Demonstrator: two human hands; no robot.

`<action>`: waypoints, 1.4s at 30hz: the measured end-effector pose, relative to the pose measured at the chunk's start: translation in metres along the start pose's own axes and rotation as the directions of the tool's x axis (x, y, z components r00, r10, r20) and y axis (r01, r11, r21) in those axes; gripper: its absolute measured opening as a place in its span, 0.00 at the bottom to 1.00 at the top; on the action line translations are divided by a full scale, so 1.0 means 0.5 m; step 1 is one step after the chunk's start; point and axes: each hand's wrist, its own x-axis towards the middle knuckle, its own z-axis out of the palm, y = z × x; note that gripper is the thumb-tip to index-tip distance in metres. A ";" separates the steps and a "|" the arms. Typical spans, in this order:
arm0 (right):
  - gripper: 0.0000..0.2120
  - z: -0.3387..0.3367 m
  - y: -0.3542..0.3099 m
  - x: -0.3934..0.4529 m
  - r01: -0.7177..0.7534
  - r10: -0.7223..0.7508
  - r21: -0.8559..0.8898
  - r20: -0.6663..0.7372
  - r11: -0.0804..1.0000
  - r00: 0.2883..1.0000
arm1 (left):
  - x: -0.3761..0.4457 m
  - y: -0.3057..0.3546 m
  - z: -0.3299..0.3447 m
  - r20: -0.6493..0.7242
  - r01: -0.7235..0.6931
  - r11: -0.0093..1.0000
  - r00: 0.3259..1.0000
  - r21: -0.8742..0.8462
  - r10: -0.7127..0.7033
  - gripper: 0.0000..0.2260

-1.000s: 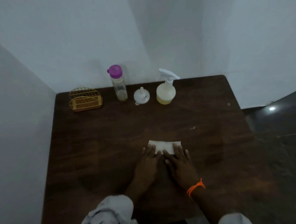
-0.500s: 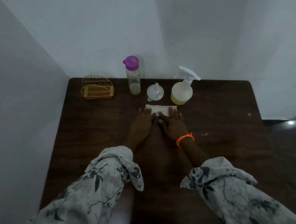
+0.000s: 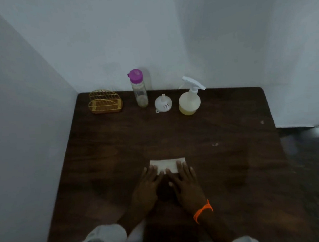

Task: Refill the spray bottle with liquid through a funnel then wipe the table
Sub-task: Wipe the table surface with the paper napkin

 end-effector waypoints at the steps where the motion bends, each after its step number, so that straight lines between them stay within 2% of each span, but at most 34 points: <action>1: 0.26 0.005 0.005 -0.033 -0.008 0.008 -0.001 -0.007 1.000 1.000 | -0.018 0.020 0.010 -0.012 -0.031 0.999 0.999 0.011 0.031 0.34; 3: 0.26 0.014 0.023 -0.098 -0.028 0.028 -0.014 -0.011 1.000 1.000 | -0.046 0.060 0.031 -0.024 -0.115 0.992 0.993 0.056 0.116 0.28; 6: 0.24 0.019 0.056 -0.169 -0.088 0.088 -0.004 0.011 0.996 0.996 | -0.056 0.117 0.046 0.142 -0.156 0.978 0.980 0.137 0.137 0.30; 10: 0.24 0.000 0.107 -0.195 -0.195 0.195 0.018 -0.004 0.981 0.981 | 0.007 0.178 0.043 0.185 -0.198 0.968 0.968 0.156 0.168 0.33; 12: 0.24 -0.016 0.137 -0.185 -0.250 0.250 0.028 -0.013 0.968 0.968 | 0.056 0.204 0.027 0.114 -0.192 0.961 0.978 0.197 0.173 0.33; 14: 0.24 -0.036 0.169 -0.159 -0.294 0.295 0.035 -0.029 0.955 0.955 | 0.108 0.228 -0.001 0.103 -0.192 0.958 0.980 0.212 0.173 0.33; 15: 0.24 -0.048 0.186 -0.141 -0.307 0.308 0.040 -0.034 0.951 0.951 | 0.136 0.236 -0.008 0.096 -0.198 0.956 0.979 0.217 0.181 0.31; 17: 0.24 -0.070 0.219 -0.094 -0.317 0.319 0.058 -0.039 0.947 0.947 | 0.191 0.249 -0.029 -0.003 -0.225 0.938 0.972 0.264 0.234 0.29; 18: 0.24 -0.081 0.234 -0.068 -0.319 0.321 0.059 -0.042 0.946 0.946 | 0.211 0.257 -0.042 0.005 -0.200 0.943 0.978 0.265 0.206 0.29; 20: 0.24 -0.110 0.260 -0.011 -0.317 0.319 0.055 -0.036 0.947 0.947 | 0.265 0.247 -0.055 -0.066 -0.150 0.964 0.984 0.220 0.168 0.24; 21: 0.25 -0.129 0.266 0.018 -0.315 0.317 0.062 -0.027 0.947 0.948 | 0.286 0.239 -0.064 -0.038 -0.127 0.973 0.990 0.194 0.137 0.24; 23: 0.23 -0.160 0.280 0.080 -0.304 0.304 0.080 0.010 0.949 0.953 | 0.326 0.230 -0.094 -0.013 -0.082 0.978 0.996 0.190 0.086 0.25; 26: 0.22 -0.187 0.281 0.167 -0.254 0.252 0.095 0.036 0.962 0.967 | 0.364 0.192 -0.117 -0.080 -0.018 0.984 0.996 0.175 0.033 0.25; 31: 0.23 -0.201 0.242 0.265 -0.205 0.196 0.123 0.083 0.971 0.977 | 0.389 0.112 -0.136 -0.107 0.026 0.988 0.994 0.155 -0.009 0.27; 37: 0.25 -0.178 0.177 0.290 -0.174 0.166 0.084 0.096 0.981 0.981 | 0.380 0.036 -0.146 -0.125 0.038 0.988 0.992 0.147 -0.019 0.25; 42: 0.26 -0.141 0.127 0.241 -0.144 0.140 0.046 0.090 0.988 0.986 | 0.309 0.008 -0.141 -0.107 0.006 0.992 0.994 0.126 0.007 0.26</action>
